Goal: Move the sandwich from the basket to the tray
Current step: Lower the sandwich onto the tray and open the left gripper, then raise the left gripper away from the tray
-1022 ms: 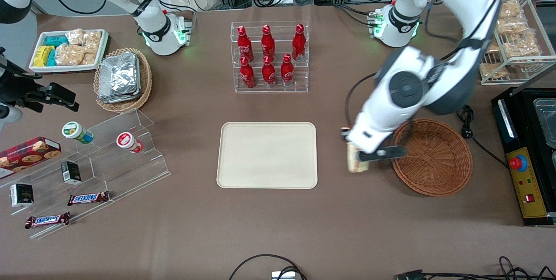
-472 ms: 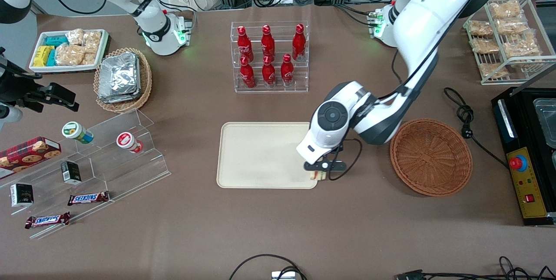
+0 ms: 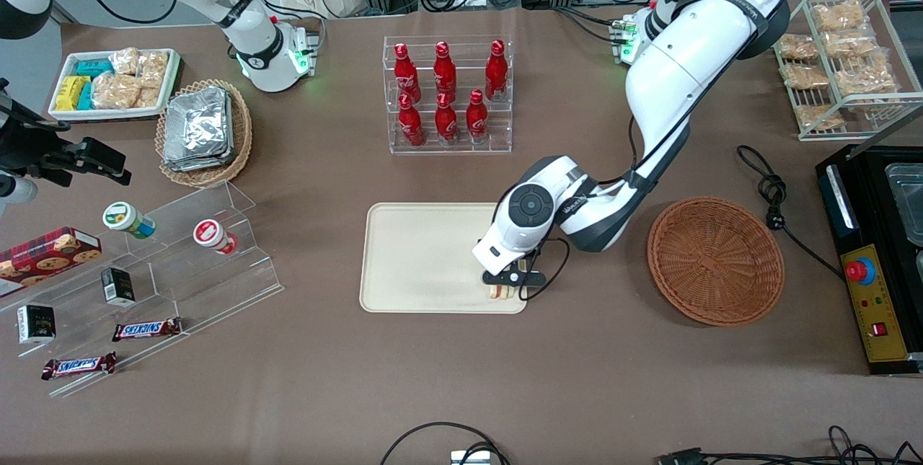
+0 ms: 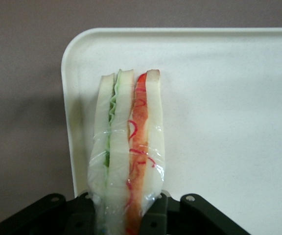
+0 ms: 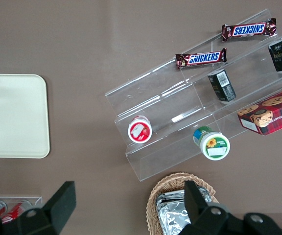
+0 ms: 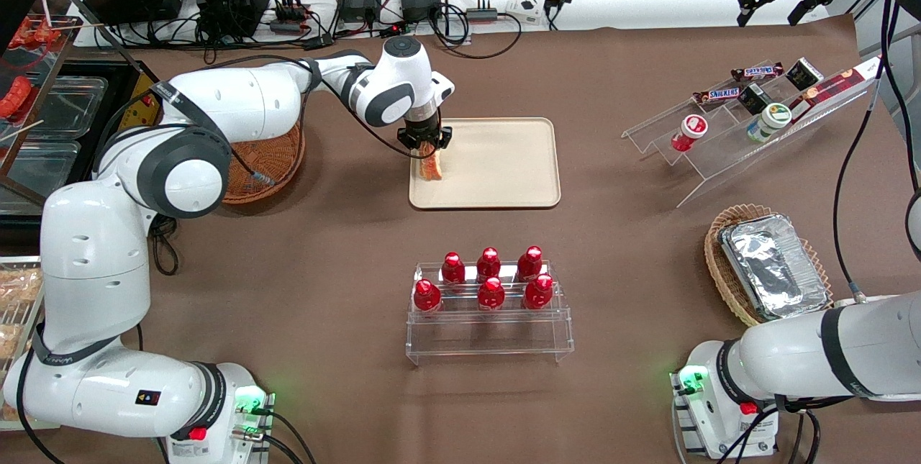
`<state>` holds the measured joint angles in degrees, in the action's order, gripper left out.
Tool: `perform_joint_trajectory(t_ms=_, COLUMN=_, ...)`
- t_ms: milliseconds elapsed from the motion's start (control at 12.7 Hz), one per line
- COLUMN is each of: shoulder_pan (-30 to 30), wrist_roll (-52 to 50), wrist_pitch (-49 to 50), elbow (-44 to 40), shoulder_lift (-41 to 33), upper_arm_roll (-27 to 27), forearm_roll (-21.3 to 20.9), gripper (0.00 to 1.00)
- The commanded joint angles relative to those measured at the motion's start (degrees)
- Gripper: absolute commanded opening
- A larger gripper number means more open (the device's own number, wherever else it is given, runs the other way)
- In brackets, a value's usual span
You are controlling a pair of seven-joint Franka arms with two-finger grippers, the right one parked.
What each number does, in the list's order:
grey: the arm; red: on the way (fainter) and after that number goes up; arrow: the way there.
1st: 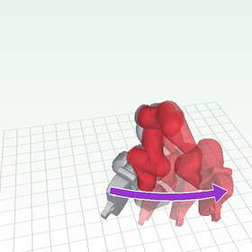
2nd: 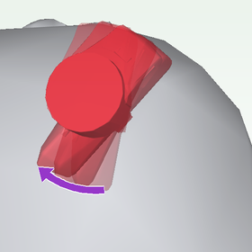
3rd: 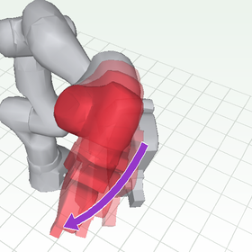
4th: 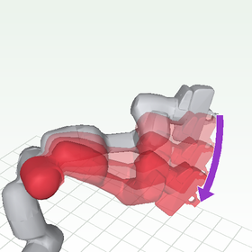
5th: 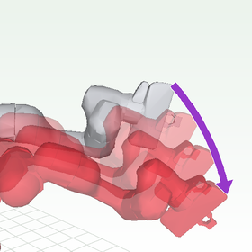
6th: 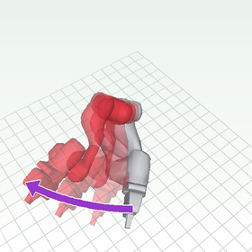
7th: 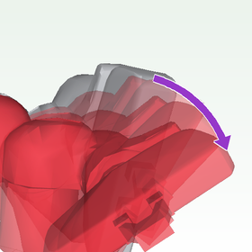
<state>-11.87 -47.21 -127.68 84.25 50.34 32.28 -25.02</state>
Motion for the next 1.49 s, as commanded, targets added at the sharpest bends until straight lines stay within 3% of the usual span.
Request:
perform_joint_trajectory(t_ms=0, shoulder_pan=-1.75, wrist_roll=-2.1, wrist_pitch=0.24, elbow=-1.9, shoulder_lift=0.55, upper_arm_roll=-1.26, forearm_roll=-1.52, gripper=0.07)
perform_joint_trajectory(t_ms=79, shoulder_pan=-1.75, wrist_roll=-2.19, wrist_pitch=0.41, elbow=-1.9, shoulder_lift=0.03, upper_arm_roll=-1.34, forearm_roll=-1.61, gripper=0.45)
perform_joint_trajectory(t_ms=157, shoulder_pan=-1.32, wrist_roll=-2.1, wrist_pitch=0.42, elbow=-1.29, shoulder_lift=-0.32, upper_arm_roll=-1.69, forearm_roll=-3.09, gripper=0.99)
perform_joint_trajectory(t_ms=629, shoulder_pan=-0.79, wrist_roll=-3.07, wrist_pitch=9.98, elbow=6.17, shoulder_lift=-13.04, upper_arm_roll=-0.82, forearm_roll=-2.5, gripper=1.0)
perform_joint_trajectory(t_ms=787, shoulder_pan=1.48, wrist_roll=-2.46, wrist_pitch=10.0, elbow=11.61, shoulder_lift=-19.63, upper_arm_roll=-0.73, forearm_roll=3.37, gripper=1.0)
perform_joint_trajectory(t_ms=1022, shoulder_pan=6.06, wrist_roll=-1.05, wrist_pitch=11.23, elbow=23.81, shoulder_lift=-32.89, upper_arm_roll=0.94, forearm_roll=7.96, gripper=1.0)
perform_joint_trajectory(t_ms=1180, shoulder_pan=8.78, wrist_roll=7.24, wrist_pitch=12.1, elbow=29.98, shoulder_lift=-41.77, upper_arm_roll=0.85, forearm_roll=12.43, gripper=1.0)
perform_joint_trajectory(t_ms=1337, shoulder_pan=14.21, wrist_roll=17.11, wrist_pitch=18.05, elbow=29.84, shoulder_lift=-46.1, upper_arm_roll=0.68, forearm_roll=18.14, gripper=1.0)
perform_joint_trajectory(t_ms=1416, shoulder_pan=16.5, wrist_roll=19.76, wrist_pitch=20.69, elbow=27.92, shoulder_lift=-46.64, upper_arm_roll=0.59, forearm_roll=18.6, gripper=1.0)
